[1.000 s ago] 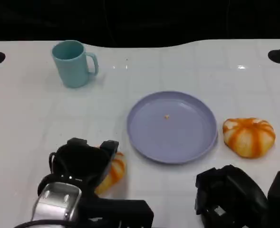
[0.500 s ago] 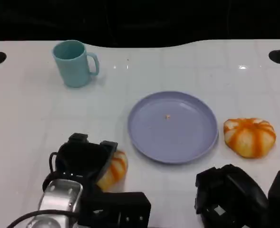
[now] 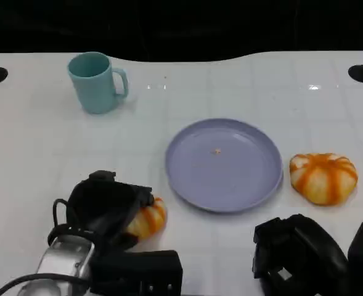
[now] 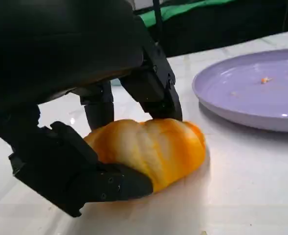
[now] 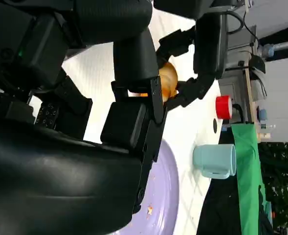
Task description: Grasp the bread from the table and place it into the plate.
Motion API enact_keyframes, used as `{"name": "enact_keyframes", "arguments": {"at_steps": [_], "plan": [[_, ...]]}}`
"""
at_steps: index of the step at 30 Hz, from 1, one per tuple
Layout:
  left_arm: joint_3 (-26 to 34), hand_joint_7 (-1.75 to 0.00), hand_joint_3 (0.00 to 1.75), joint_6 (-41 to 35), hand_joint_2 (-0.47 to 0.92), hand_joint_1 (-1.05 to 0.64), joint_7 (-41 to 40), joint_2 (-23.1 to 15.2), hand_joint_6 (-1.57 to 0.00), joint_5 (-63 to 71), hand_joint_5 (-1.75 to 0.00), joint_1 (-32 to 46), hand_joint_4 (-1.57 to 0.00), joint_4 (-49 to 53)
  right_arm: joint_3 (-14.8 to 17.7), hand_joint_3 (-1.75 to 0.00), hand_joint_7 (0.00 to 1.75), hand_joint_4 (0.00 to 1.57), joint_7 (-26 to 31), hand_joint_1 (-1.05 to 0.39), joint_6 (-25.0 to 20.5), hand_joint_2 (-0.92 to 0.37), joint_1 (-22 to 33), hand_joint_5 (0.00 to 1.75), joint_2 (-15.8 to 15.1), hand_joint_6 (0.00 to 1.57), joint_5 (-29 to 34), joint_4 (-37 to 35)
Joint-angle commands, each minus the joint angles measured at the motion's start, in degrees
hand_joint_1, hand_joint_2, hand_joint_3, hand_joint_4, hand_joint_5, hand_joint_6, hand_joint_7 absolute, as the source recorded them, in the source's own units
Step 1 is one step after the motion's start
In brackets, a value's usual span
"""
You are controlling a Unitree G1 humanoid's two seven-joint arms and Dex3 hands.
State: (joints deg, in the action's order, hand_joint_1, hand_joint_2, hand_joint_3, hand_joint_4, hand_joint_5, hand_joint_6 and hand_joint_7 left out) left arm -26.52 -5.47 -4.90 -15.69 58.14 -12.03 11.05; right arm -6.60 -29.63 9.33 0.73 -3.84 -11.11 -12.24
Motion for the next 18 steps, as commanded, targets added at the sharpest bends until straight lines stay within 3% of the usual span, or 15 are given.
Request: {"name": "enact_keyframes", "arguments": {"at_steps": [1, 7, 18], "plan": [[1.2, -1.71, 1.32, 4.2, 0.45, -0.25, -8.6, -1.5, -0.68, -2.0, -1.75, -0.2, -0.90, 3.1, 0.3, -1.36, 1.00, 1.56, 0.0, -1.05, -0.2, -0.04, 0.7, 1.30, -0.2, 1.57, -0.4, 1.0], [1.4, -1.75, 1.37, 7.4, 0.45, -0.26, -13.9, -2.7, -0.64, -2.3, -1.75, -1.8, -0.88, 5.6, 0.5, -1.37, 1.01, 1.57, -0.3, -1.05, 0.2, -0.02, 0.5, 1.30, 0.2, 1.57, -0.9, 0.2], [3.3, -1.75, 1.22, 9.8, 0.47, -0.28, -13.8, -5.8, -0.68, -4.1, -1.75, -2.8, -0.93, 4.0, 0.2, -1.34, 1.01, 1.56, 0.0, -1.05, 1.2, -0.04, -1.0, 1.29, 1.0, 1.57, 0.1, -1.8]]}}
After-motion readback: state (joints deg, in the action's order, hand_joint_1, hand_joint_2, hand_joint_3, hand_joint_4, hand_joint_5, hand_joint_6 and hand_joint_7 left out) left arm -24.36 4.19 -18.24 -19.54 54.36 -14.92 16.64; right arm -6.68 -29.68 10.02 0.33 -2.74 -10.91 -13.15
